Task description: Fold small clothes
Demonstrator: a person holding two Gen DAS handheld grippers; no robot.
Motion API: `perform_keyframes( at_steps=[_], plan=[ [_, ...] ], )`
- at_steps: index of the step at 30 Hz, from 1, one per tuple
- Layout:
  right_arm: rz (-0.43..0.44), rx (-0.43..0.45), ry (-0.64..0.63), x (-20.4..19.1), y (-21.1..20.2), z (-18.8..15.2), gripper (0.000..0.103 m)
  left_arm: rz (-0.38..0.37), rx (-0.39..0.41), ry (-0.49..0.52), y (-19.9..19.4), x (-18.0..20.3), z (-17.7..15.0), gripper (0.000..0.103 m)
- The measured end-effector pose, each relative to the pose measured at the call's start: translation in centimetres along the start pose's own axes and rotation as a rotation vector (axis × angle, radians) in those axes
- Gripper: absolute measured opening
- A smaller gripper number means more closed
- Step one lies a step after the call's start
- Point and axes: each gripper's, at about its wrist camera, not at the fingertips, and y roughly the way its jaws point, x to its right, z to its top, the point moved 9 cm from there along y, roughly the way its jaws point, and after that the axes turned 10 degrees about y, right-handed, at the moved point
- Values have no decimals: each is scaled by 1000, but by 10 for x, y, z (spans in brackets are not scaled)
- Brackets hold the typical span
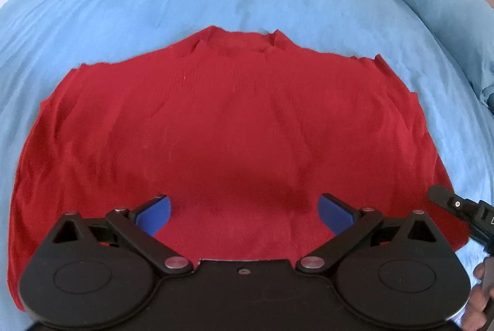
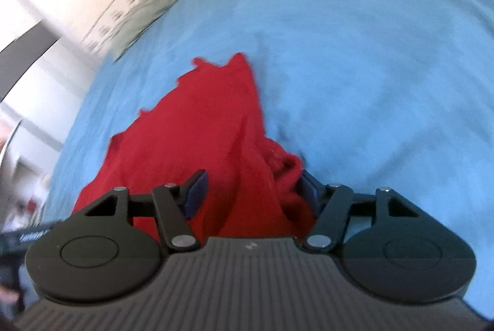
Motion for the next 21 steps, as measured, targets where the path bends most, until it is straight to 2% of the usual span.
perform_keyframes(
  at_steps=[4, 9, 10, 11, 13, 17, 21],
  plan=[
    [81, -149, -97, -4, 16, 17, 75, 14, 17, 17, 0, -3, 4, 103],
    [110, -242, -130, -13, 38, 32, 56, 37, 26, 20, 7, -9, 6, 103],
    [95, -244, -140, -13, 42, 33, 46, 43, 22, 16, 10, -10, 6, 103],
    [86, -241, -147, -11, 44, 33, 43, 52, 15, 14, 14, -12, 5, 103],
    [85, -235, -123, -12, 43, 34, 30, 68, -1, 13, 21, -15, 4, 103],
    [65, -189, -144, -23, 29, 31, 26, 90, -20, 28, 32, -16, 3, 103],
    [80, -132, -155, -57, 12, 35, 26, 70, -43, 34, 30, -17, 5, 103]
  ],
)
